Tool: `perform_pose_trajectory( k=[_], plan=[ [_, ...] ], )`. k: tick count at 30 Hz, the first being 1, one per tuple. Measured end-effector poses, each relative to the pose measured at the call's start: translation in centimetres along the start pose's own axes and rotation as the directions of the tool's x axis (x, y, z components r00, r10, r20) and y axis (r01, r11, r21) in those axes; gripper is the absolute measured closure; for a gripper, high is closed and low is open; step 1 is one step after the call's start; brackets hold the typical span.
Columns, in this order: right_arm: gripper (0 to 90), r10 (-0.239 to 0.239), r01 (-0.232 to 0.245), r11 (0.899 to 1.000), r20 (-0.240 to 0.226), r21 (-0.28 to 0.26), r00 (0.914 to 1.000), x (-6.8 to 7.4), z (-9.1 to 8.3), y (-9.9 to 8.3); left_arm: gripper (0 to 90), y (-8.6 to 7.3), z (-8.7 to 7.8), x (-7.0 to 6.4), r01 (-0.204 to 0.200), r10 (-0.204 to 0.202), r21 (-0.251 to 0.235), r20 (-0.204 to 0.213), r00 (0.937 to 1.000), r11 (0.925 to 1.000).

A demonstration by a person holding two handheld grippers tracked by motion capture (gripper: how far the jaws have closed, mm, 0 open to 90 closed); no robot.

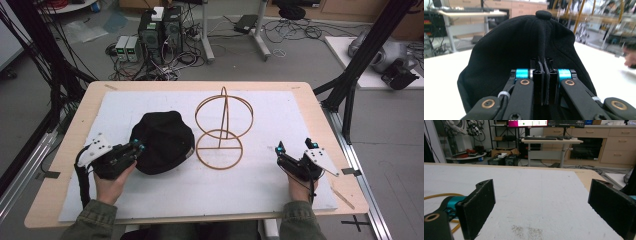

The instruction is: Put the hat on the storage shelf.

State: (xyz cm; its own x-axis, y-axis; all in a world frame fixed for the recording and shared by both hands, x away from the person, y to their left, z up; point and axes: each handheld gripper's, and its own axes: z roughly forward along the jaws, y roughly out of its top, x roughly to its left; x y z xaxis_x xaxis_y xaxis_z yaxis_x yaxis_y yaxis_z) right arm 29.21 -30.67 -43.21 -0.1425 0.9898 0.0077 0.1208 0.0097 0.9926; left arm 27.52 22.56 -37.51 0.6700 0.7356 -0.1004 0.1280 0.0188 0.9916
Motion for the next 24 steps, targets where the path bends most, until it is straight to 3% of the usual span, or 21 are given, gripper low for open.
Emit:
perform_pose_trajectory(
  k=[7,12,17,19,24],
  plan=[
    [6.4,-0.010,0.010,1.000,-0.008,-0.008,0.9999,0.3,0.1,0.1,87.7,3.5,-1.0,-0.2,-0.059,0.059,-0.070,-0.011,0.9982,0.9958],
    [6.4,-0.008,0.008,1.000,-0.010,-0.008,0.9999,0.3,0.2,0.1,87.7,5.5,-1.8,-0.1,-0.073,0.072,-0.120,-0.007,0.9974,0.9902],
    [6.4,0.000,0.000,1.000,-0.004,-0.012,1.0000,0.3,0.2,0.1,87.7,7.4,-1.9,-0.4,-0.083,0.084,-0.186,-0.003,0.9964,0.9789],
    [6.4,-0.001,0.000,1.000,-0.007,-0.013,1.0000,0.3,0.1,0.1,87.7,7.9,-1.8,-0.6,-0.081,0.085,-0.224,0.009,0.9963,0.9712],
    [6.4,-0.002,0.002,1.000,-0.002,-0.013,1.0000,0.2,0.2,0.1,87.7,8.5,-1.3,-1.2,-0.074,0.085,-0.284,0.027,0.9961,0.9561]
  ],
)
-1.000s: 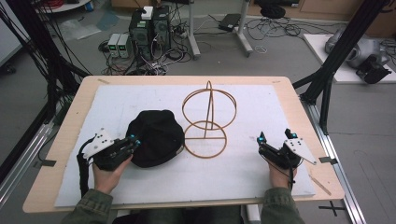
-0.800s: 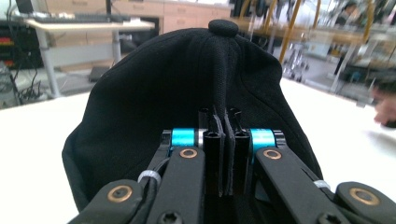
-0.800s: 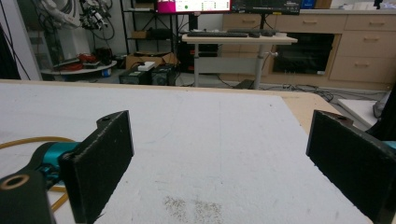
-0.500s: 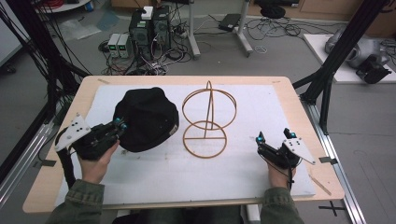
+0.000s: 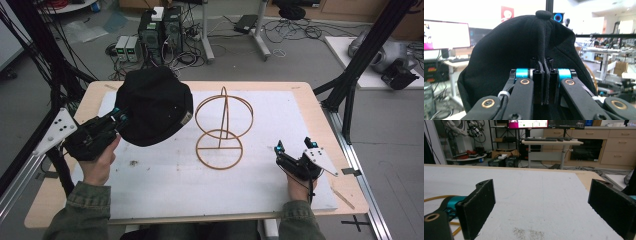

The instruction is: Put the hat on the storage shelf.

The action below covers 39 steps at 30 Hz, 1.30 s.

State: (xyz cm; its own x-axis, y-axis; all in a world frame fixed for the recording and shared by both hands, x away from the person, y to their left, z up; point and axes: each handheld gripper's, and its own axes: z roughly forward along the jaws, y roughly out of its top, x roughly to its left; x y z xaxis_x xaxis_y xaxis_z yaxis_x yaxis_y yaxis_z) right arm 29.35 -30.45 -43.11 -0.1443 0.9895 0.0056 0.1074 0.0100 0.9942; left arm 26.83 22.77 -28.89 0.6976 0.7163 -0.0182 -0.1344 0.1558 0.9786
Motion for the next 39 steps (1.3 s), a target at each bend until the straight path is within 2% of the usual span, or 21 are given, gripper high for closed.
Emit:
perform_pose_trajectory(
  k=[11,26,39],
  plan=[
    [6.4,0.012,-0.012,1.000,0.004,-0.005,0.9999,-0.1,-0.1,0.0,87.7,-0.5,2.2,-0.5,0.027,-0.025,-0.057,0.038,0.9990,0.9980],
    [6.4,0.010,-0.010,1.000,0.002,-0.011,0.9999,-0.2,-0.1,0.1,87.7,-1.2,4.2,-0.7,0.062,-0.053,-0.126,0.071,0.9961,0.9901],
    [6.4,0.011,-0.011,1.000,0.002,-0.010,0.9999,-0.3,-0.2,0.1,87.6,-1.8,6.6,-1.6,0.091,-0.074,-0.136,0.122,0.9897,0.9866]
  ],
)
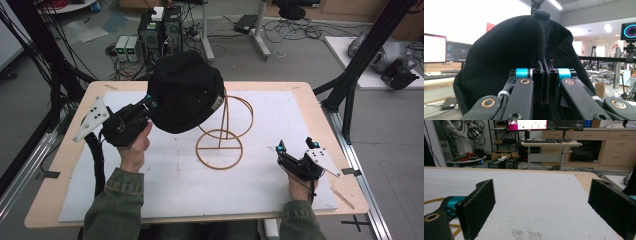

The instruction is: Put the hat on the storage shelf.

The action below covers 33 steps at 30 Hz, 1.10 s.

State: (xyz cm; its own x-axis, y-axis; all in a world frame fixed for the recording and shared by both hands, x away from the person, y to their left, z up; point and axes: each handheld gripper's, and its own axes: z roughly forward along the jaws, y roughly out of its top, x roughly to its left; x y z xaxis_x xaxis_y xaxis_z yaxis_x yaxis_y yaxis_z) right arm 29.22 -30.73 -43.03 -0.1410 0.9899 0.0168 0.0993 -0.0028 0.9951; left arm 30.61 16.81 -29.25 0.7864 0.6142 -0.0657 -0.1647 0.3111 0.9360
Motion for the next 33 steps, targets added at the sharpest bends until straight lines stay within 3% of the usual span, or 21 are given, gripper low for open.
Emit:
perform_pose_trajectory(
  k=[8,19,24,28,31,33],
  plan=[
    [6.4,0.006,-0.006,1.000,-0.002,-0.003,1.0000,0.0,0.0,0.0,87.6,-1.0,2.2,-0.2,0.030,-0.030,-0.011,0.037,0.9989,0.9995],
    [6.4,0.007,-0.007,1.000,0.001,-0.008,1.0000,-0.2,-0.1,0.0,87.6,-1.7,5.7,-0.7,0.030,-0.032,0.015,0.094,0.9951,0.9994],
    [6.4,0.008,-0.008,1.000,-0.003,-0.004,1.0000,-0.2,-0.1,0.0,87.6,-1.8,7.1,-0.8,0.054,-0.063,0.062,0.140,0.9882,0.9966],
    [6.4,0.005,-0.005,1.000,-0.003,-0.005,1.0000,-0.2,-0.1,0.0,87.6,-1.9,7.9,-0.8,0.047,-0.066,0.118,0.163,0.9844,0.9919],
    [6.4,0.001,-0.001,1.000,-0.002,-0.007,1.0000,-0.2,-0.1,0.0,87.5,-1.9,8.5,-0.9,0.041,-0.070,0.172,0.168,0.9832,0.9843],
    [6.4,0.006,-0.006,1.000,-0.004,-0.004,1.0000,-0.2,-0.1,0.0,87.5,-2.0,8.8,-0.9,0.055,-0.089,0.214,0.154,0.9841,0.9752]
  ],
)
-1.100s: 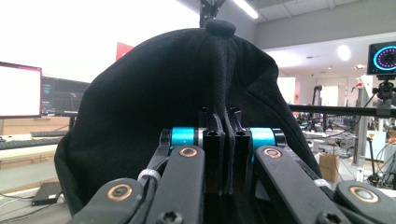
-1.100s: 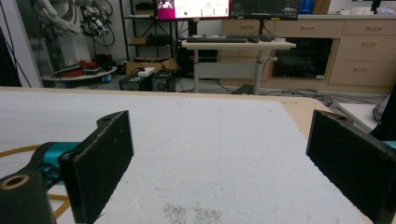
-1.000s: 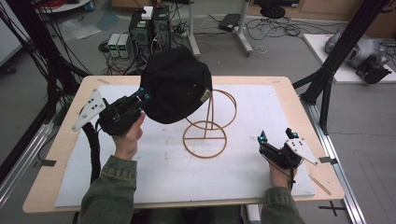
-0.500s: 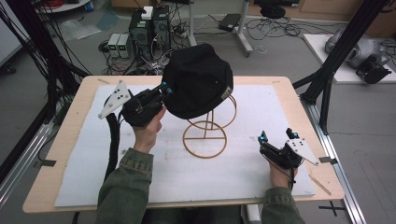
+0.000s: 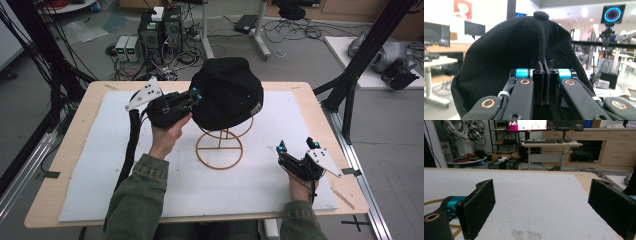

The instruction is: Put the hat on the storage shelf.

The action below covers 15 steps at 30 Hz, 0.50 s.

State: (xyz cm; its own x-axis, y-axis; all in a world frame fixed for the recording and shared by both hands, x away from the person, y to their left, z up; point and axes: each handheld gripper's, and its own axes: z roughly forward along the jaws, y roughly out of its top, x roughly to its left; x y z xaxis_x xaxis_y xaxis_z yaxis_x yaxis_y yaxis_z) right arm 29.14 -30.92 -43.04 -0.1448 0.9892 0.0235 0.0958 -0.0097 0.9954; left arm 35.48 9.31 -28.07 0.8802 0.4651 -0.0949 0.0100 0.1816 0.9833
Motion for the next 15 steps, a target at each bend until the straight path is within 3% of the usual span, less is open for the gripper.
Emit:
perform_pose_trajectory(
  k=[4,10,15],
  plan=[
    [6.4,0.000,0.000,1.000,0.001,-0.003,1.0000,0.01,-0.06,0.02,87.4,-0.20,0.15,-0.08,-0.008,0.008,0.048,0.000,1.0000,0.9988],
    [6.4,-0.006,0.006,1.000,-0.005,-0.003,1.0000,0.06,-0.02,0.02,87.0,-0.38,0.54,0.01,0.015,-0.015,0.111,0.002,0.9999,0.9937],
    [6.4,-0.011,0.011,1.000,-0.004,-0.007,0.9999,0.11,0.00,0.03,86.4,-0.48,0.79,-0.24,0.004,-0.004,0.137,0.006,1.0000,0.9905]
  ],
)
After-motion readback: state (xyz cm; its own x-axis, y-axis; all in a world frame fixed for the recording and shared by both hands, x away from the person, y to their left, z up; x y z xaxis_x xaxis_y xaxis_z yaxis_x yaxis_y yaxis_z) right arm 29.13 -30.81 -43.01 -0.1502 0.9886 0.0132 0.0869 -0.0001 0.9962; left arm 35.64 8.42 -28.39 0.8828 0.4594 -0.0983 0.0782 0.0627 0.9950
